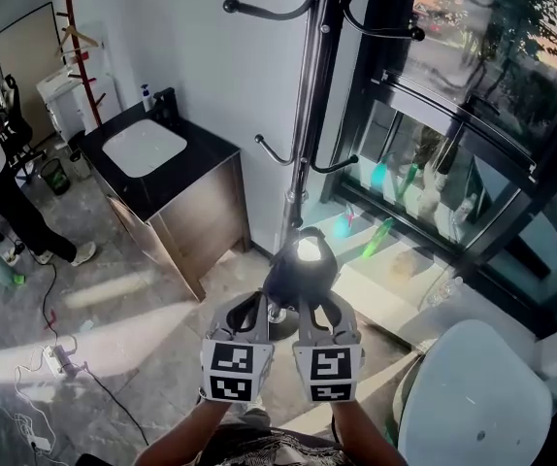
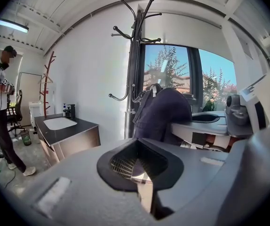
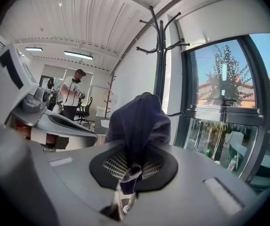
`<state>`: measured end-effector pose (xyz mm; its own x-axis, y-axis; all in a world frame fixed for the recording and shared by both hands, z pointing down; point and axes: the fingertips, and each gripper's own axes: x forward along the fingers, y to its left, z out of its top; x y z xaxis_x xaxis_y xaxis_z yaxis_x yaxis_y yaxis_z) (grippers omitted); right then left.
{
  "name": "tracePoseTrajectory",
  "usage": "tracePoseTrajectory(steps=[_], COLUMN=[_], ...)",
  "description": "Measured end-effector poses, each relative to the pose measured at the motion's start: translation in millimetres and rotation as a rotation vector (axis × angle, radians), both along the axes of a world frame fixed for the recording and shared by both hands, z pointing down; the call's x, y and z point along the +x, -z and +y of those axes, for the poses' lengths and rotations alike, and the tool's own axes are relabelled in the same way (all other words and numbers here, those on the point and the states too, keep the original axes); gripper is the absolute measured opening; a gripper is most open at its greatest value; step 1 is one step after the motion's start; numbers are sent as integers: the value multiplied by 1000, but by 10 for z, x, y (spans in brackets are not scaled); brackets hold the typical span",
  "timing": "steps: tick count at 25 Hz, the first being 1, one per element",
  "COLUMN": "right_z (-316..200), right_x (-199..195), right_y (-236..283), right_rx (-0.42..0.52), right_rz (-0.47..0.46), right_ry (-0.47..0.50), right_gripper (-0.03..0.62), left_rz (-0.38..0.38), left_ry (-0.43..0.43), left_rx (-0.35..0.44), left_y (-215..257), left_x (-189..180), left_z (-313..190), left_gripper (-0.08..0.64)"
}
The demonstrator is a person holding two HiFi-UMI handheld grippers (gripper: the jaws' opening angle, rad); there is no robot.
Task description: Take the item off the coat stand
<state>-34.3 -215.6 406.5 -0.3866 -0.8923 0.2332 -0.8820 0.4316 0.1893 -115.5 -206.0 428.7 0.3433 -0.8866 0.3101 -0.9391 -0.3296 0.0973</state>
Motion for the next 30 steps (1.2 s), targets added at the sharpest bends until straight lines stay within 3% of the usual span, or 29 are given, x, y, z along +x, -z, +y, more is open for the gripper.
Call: tracePoseTrajectory(steps=[14, 30], right_z=[540, 937], right_x=[473, 712], right_y=[65, 180], right_rx=[-41, -24], right_rz=[-125, -127], right_ry=[-62, -41], right_gripper=[21, 21], left_rz=[-38, -32], left_ry=[-65, -99], left_rx=[25, 44], left_y=[134, 252], left_x=[439, 771], left_z=[504, 900], left_gripper=[2, 1])
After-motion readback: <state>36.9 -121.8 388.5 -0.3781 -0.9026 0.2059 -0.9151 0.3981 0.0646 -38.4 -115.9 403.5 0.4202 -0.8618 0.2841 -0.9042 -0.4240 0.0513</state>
